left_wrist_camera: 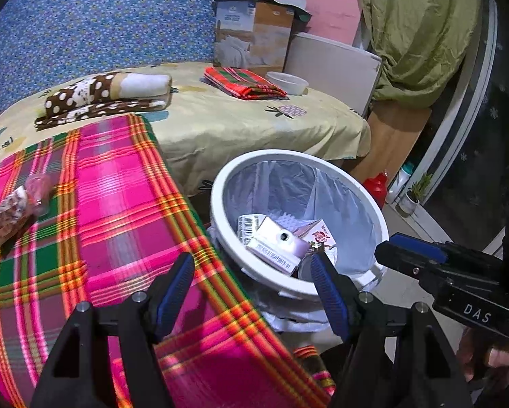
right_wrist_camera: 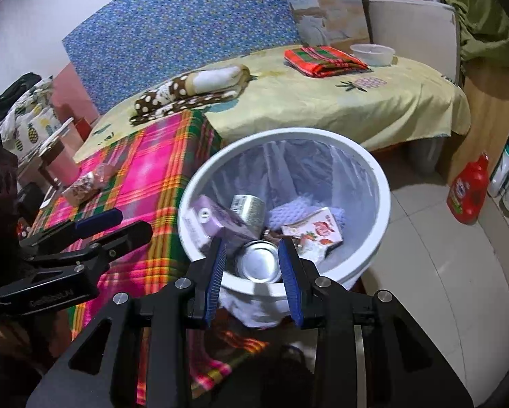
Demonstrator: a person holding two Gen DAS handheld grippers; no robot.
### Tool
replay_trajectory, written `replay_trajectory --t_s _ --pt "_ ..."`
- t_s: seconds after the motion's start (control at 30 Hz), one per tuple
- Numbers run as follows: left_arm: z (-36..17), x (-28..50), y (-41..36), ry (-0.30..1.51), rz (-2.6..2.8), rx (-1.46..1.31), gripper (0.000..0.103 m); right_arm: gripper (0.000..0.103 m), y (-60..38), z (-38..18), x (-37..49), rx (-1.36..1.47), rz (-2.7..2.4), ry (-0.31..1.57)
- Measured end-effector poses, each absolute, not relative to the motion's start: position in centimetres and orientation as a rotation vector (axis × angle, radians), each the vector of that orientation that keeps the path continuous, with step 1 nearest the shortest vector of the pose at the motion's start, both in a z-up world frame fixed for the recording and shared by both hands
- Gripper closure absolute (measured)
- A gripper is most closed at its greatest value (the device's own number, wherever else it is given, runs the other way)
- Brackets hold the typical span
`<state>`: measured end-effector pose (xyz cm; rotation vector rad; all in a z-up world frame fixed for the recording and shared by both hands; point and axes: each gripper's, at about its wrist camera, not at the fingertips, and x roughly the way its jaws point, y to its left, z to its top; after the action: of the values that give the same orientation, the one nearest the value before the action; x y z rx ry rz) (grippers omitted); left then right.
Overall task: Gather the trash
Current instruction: 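Move both tools back over the bed toward the paper cup and plastic cup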
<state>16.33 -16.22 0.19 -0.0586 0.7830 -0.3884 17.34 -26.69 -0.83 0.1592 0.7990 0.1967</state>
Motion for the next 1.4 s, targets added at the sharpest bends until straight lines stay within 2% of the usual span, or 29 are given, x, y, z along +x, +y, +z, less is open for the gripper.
replay_trajectory --t_s 0.43,0.6,1.03,1.4 --pt "1.2 13.4 -11.8 0.745 -0.292 -0.091 0.030 0.067 -22.9 0.1 16.8 0.127 0.293 0.774" --pt "1.1 12.5 -9.3 0.743 -0.243 -0.107 0.030 0.054 -20.8 0.2 16.5 0.129 0.339 0.772" --pt "0.8 12.1 -2.1 0.733 -0.155 -0.140 0.031 0.054 -15.7 0.5 18.1 0.082 0.468 0.777" --pt "0.7 15.1 4.1 0.731 -0.041 -0.127 0.031 0.054 -11.6 0.9 20.0 0.044 0.548 0.797"
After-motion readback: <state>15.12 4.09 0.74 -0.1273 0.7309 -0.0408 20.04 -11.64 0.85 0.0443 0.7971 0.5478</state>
